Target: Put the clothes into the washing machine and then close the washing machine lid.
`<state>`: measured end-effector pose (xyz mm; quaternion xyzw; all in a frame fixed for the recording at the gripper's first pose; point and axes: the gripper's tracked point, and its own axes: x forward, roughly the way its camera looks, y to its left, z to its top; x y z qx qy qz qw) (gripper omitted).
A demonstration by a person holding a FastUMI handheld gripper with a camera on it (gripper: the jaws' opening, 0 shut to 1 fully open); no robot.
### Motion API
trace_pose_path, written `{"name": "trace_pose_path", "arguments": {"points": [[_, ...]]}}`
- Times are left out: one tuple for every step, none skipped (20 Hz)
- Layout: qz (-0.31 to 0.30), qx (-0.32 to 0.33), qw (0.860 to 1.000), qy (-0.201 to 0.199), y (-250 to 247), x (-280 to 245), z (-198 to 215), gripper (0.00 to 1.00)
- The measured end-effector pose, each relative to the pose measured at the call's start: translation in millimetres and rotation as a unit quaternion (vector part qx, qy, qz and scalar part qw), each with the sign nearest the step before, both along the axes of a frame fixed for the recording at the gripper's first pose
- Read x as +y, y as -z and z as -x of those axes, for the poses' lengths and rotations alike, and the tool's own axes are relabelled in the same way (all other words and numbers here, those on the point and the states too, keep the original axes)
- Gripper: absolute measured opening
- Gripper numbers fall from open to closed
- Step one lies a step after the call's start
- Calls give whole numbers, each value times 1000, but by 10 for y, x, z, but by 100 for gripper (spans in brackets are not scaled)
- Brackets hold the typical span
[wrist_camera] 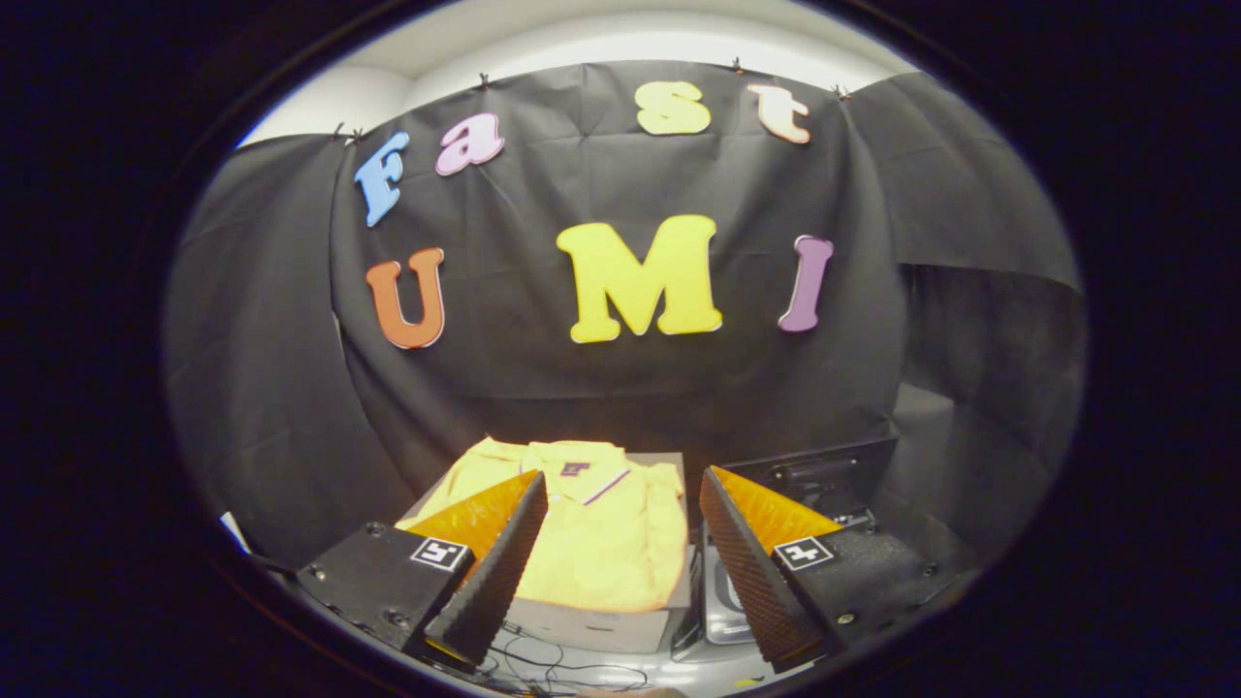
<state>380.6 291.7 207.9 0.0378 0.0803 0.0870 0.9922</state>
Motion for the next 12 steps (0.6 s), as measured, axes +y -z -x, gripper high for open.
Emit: {"name": "trace_pose_path", "arguments": {"points": [[4,9,1000,-1,35,118,-136,100],[7,18,1000,-5,101,237,-268,99],[9,30,999,-10,181,346,-382,100],[12,42,999,-14,279,446,-486,100],[14,53,998,-15,362,534,-586,100],[18,64,998,-15,466,613,-704,100],[20,77,997,-18,565,688,-796,100],[22,90,995,-22,678,767,-886,100],[27,104,994,-23,809,830,-946,100],[32,119,992,-20,941,865,-1027,100],[35,131,991,-18,1047,905,-1132,100],[36,147,988,-13,1154,925,-1202,100]]}}
